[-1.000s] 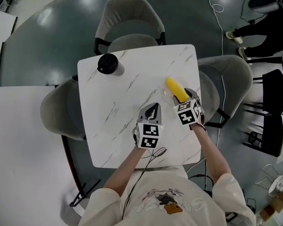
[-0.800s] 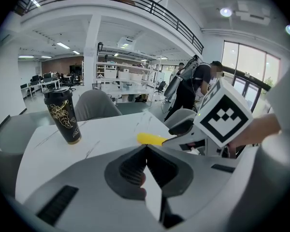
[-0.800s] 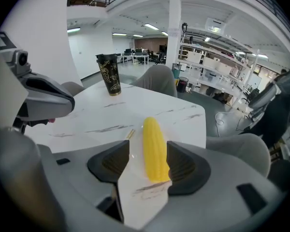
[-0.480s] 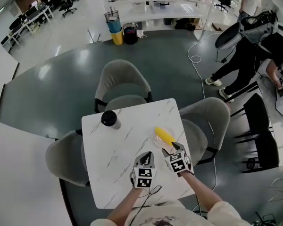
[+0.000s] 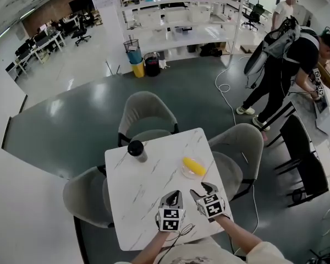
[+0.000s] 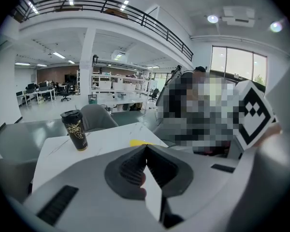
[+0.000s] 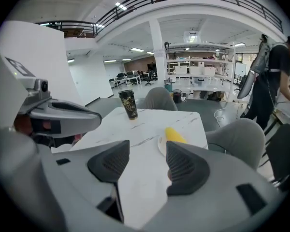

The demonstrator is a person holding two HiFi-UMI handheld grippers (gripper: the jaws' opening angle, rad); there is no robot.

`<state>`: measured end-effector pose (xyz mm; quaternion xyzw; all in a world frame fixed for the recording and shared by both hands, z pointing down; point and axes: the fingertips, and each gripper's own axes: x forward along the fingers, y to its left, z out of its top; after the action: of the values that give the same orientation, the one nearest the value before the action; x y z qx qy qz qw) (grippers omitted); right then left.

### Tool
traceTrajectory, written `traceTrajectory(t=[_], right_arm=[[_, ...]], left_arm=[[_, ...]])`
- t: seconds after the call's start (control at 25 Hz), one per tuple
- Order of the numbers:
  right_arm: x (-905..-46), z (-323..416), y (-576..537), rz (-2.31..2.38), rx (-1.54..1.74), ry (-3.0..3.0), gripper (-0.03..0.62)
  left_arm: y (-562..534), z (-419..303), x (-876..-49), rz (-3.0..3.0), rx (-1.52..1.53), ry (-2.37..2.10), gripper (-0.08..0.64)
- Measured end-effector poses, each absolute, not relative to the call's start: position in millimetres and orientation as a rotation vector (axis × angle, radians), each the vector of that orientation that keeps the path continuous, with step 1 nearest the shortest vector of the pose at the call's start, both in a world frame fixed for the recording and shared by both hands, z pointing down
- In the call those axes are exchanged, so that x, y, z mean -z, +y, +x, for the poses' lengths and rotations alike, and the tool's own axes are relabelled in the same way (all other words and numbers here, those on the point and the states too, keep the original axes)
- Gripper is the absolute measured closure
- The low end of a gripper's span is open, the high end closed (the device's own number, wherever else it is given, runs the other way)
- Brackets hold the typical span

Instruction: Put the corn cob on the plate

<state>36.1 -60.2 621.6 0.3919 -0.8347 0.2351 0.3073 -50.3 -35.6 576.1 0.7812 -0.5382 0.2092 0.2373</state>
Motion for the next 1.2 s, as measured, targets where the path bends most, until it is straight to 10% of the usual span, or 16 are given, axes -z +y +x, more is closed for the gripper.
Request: traceTrajectory(t=[1.2], right_arm=[[-433, 39, 96, 1.276, -0.664, -2.519, 0.397]], left_arm=[[101, -49, -454, 2.315, -0.446, -1.473, 0.554]])
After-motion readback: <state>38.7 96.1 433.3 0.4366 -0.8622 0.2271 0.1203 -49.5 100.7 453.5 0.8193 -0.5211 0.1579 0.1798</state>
